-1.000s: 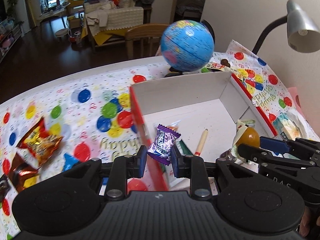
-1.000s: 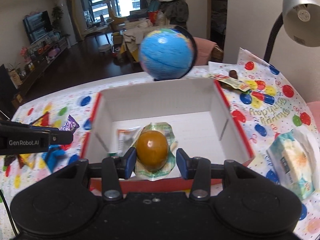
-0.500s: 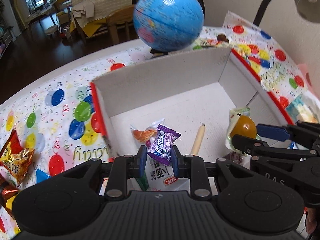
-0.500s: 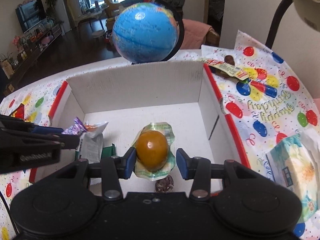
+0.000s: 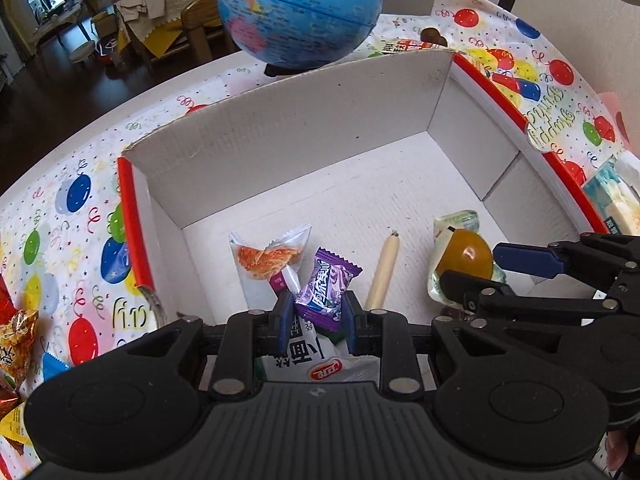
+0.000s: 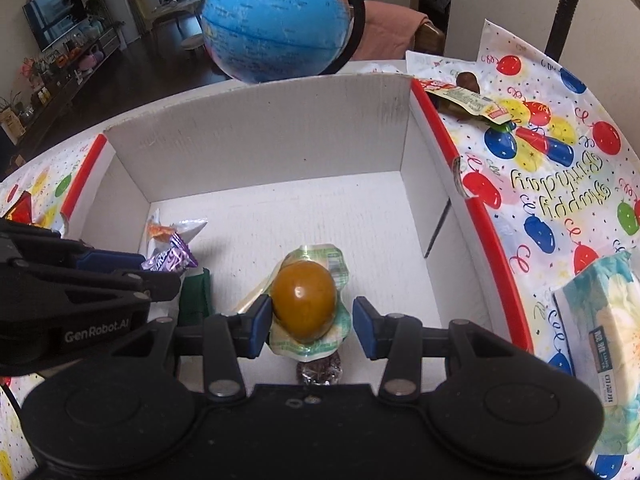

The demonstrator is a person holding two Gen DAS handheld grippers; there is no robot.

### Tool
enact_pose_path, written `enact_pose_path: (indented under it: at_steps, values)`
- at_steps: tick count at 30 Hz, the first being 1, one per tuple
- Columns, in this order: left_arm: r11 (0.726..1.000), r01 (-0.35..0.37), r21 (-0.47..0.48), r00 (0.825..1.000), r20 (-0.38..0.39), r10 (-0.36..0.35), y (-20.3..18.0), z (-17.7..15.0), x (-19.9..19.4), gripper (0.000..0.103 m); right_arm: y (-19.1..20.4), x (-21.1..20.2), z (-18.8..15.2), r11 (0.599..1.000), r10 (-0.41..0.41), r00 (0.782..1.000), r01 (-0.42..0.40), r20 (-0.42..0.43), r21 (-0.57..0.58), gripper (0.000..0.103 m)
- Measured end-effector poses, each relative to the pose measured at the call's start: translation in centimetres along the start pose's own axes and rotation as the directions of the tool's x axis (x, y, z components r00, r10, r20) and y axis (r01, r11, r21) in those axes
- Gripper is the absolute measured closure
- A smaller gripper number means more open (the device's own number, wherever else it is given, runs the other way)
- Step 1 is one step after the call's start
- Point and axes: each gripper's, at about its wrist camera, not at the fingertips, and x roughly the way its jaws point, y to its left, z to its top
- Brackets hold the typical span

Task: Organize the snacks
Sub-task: 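Carry the purple candy and egg into the red box and open both grippers, then withdraw both tools from the red box back over the snacks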

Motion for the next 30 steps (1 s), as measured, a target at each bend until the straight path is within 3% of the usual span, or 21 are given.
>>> enact_pose_path:
  at_steps: [6, 8, 10, 30]
  values:
    - [1.000, -0.003, -0.004, 1.000, -0.009, 0.003, -0.1, 0.0, 0.1, 0.074, -0.4, -0.1, -0.2, 1.000, 0.019, 1.000, -0.019, -0.002, 0.009, 0.059]
    - [1.000, -0.009, -0.006, 1.000, -0.009, 0.009, -0.1, -0.1, 0.0, 0.069, -0.4, -0.4, -0.2, 1.000, 0.025, 1.000, -0.025, 0.005, 0.012, 0.058]
    - [1.000, -0.017, -0.012, 1.000, -0.002, 0.017, -0.2, -0.1, -0.2, 0.057, -0.4, -0.8, -0.2, 1.000, 0.019, 1.000, -0.019, 0.014, 0.003, 0.056]
    - [0.998, 0.043, -0.046, 0.989, 0.145, -0.036, 2.2, -2.7, -8.3, 0.047, 1.4, -8.3, -1.3, 1.000, 0.023, 0.991, -0.023, 0.129, 0.000, 0.031]
